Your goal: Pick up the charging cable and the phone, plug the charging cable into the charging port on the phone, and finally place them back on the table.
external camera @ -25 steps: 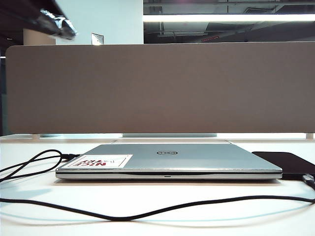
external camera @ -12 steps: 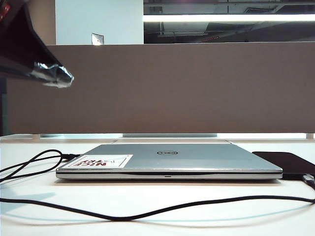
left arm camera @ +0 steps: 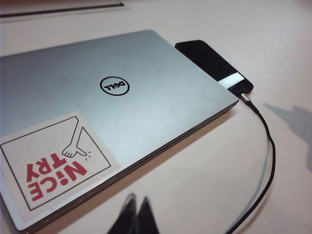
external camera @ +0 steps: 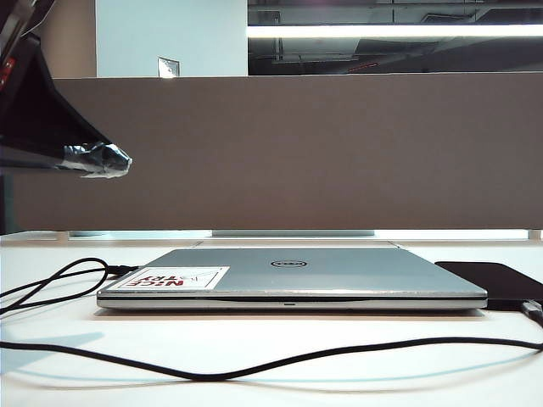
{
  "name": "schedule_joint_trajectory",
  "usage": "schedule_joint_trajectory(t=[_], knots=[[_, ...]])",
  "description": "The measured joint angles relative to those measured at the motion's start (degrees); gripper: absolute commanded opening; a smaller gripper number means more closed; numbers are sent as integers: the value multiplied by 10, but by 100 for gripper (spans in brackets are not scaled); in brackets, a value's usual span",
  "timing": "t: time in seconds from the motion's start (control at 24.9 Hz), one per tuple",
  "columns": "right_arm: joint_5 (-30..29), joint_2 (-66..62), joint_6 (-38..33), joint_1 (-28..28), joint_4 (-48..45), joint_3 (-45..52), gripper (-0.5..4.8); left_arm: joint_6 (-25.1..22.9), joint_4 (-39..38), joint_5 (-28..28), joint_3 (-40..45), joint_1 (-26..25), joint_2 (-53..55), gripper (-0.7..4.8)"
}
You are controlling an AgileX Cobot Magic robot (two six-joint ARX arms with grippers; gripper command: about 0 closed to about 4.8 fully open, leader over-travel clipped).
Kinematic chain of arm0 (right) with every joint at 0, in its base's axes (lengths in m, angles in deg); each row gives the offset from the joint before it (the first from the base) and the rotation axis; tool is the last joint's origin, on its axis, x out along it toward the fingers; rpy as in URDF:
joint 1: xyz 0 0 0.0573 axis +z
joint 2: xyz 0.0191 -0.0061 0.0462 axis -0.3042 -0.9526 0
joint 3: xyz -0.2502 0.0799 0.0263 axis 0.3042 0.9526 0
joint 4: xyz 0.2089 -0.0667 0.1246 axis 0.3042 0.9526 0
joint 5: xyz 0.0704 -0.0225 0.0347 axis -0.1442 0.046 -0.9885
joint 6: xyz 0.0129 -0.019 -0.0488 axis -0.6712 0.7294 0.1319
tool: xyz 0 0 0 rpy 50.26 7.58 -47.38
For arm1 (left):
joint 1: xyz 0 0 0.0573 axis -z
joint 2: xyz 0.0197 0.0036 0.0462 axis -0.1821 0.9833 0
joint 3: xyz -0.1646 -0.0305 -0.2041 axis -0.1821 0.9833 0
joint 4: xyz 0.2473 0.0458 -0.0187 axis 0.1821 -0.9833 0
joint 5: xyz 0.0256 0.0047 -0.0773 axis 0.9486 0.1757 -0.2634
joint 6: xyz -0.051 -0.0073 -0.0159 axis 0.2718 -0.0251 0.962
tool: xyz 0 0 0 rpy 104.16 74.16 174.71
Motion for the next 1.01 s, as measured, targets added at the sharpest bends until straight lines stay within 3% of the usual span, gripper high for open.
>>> schedule_joint_trajectory(t=[0.2,0.36,0.68,0.76,1.01], knots=[[0,0,0,0,0,0,-6,-1,39,0,20,0,-2,-6],[0,0,0,0,0,0,-6,-7,47,-2,30,-17,-65,-6],[0,0,0,0,0,0,-6,-16,32,1,76,-227,-195,-6],[0,0,0,0,0,0,-6,-16,-17,2,84,-289,-257,-6],[0,0,0,0,0,0,-6,-37,-73,0,88,-375,-376,-6]])
